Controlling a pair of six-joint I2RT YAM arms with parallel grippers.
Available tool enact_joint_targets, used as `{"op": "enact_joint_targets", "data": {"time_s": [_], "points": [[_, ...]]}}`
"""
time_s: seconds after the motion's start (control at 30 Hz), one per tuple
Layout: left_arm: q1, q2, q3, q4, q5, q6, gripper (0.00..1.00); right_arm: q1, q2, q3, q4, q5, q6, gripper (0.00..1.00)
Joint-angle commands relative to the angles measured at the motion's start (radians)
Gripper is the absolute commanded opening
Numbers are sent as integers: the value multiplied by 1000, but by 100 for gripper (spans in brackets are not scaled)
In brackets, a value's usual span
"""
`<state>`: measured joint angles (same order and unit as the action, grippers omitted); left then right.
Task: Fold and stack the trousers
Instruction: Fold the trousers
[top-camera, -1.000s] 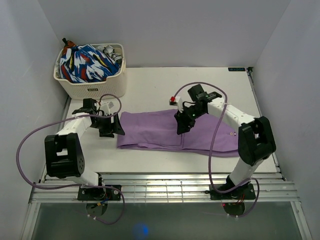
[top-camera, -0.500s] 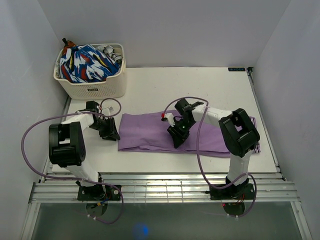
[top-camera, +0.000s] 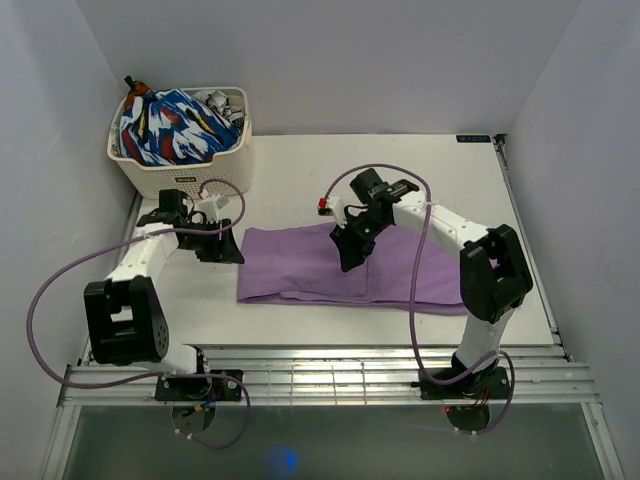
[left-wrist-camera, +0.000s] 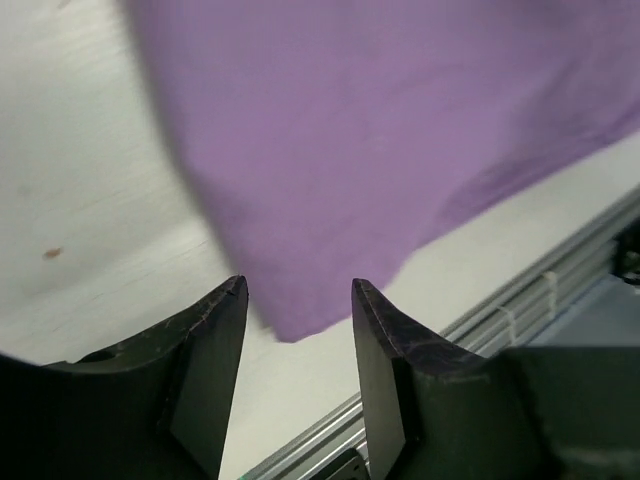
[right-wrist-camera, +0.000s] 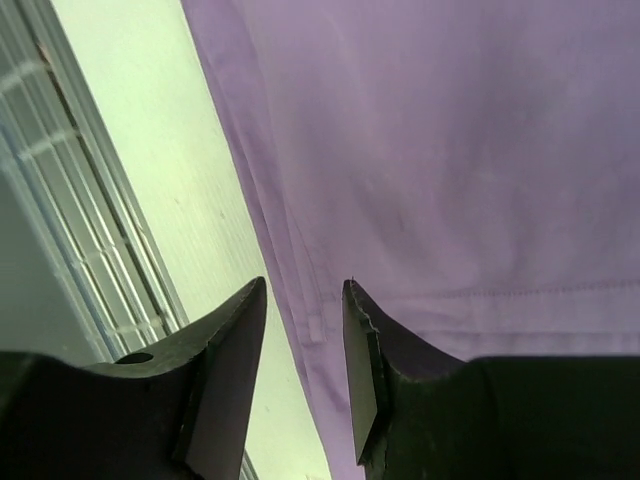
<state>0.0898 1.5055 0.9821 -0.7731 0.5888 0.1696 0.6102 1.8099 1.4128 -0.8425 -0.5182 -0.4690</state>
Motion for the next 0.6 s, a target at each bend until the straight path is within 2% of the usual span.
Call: {"op": "enact_joint_targets", "data": {"time_s": [0.0,0.17,0.33,0.43,0.57], "points": [[-15,-126,7,32,342,16,57,3,-3,38,80,-158,87,43],[-120,-10,-16,61,398,-59,56,3,110,49,203,-267,251,43],[-122,229,-52,41,303,-110,49,3,213,29,244,-264,297,44],[-91,321,-37,35,212,-128,47,3,253,-11,237,-217,288,45],[43,341,13,37,100,-137,47,14,293,-43,250,-160,282,47]]}}
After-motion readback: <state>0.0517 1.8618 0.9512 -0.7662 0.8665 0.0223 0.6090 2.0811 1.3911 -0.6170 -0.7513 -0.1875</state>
